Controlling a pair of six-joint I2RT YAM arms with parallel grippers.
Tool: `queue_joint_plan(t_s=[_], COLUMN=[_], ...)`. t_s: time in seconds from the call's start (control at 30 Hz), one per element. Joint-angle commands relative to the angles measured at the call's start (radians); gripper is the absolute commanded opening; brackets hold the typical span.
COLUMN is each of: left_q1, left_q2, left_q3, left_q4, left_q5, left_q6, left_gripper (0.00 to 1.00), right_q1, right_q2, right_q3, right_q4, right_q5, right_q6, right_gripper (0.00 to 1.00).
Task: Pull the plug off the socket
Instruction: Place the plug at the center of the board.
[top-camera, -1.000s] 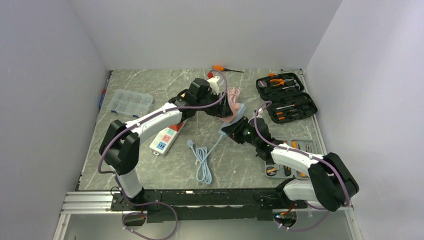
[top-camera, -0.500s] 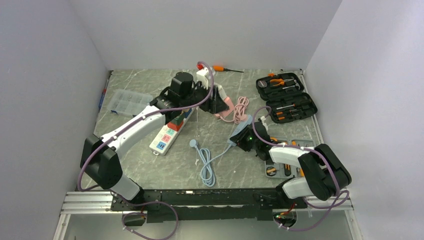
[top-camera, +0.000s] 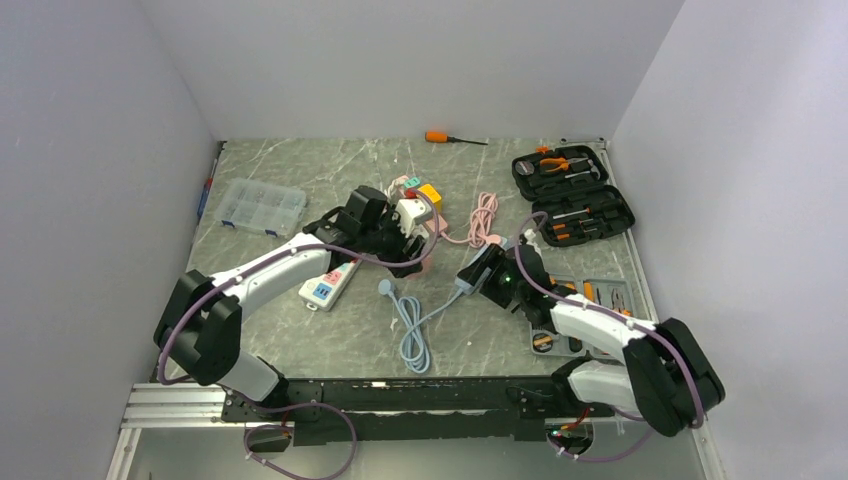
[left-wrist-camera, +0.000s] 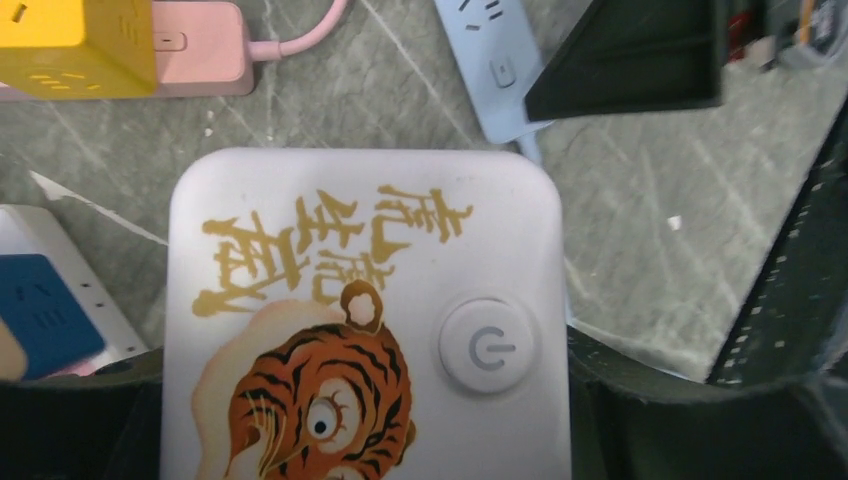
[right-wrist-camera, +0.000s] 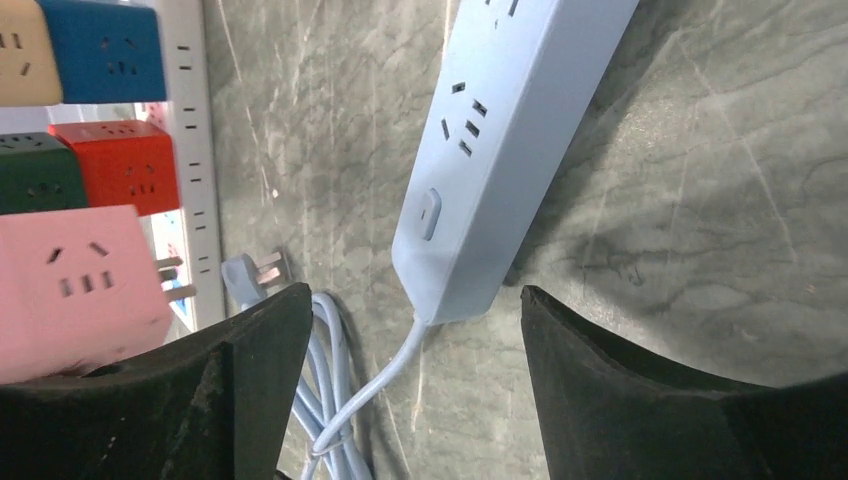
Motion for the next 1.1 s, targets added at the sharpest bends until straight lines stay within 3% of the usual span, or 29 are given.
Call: queue_joint_plan(t_s=[0.0,0.27,0.7,0.93,1.07], left_q1=[0.003,0.002,-0.024,-0.066,-0.069], left_q2=[-0.015,0.104,0.219,0.317,0.397], left_q3=[-0.006,0.069,0.137,0.231,0.344], left_q4=[0.056,-0.053,-0.210,-0.263,-0.374], left_q5=[-0.051,-0.148,-0.209,-0.284,-0.297], left_q6=[0.175,0.294,0.418,0.444,0.399], left_gripper=[0.00,0.00,0.01,0.18,0.43], right_q1=[-0.021,-0.149,-0.192,-0.192,-0.192], right_q2=[-0.107,-0.239,-0.172,-0.130,-0.086], right_q3=[0.020,0.106,0.142,0.144,0.137], right_q4=[-0.108,-0.290,-0.310,-0.285,-0.229], right_q5=[0.063,0.084,0.052,0.046,0.046], right_q6=[-0.045,-0.119,-0.135,-0.134,-0.121], right_gripper=[0.78,0.78,0.79,0.81,0.81])
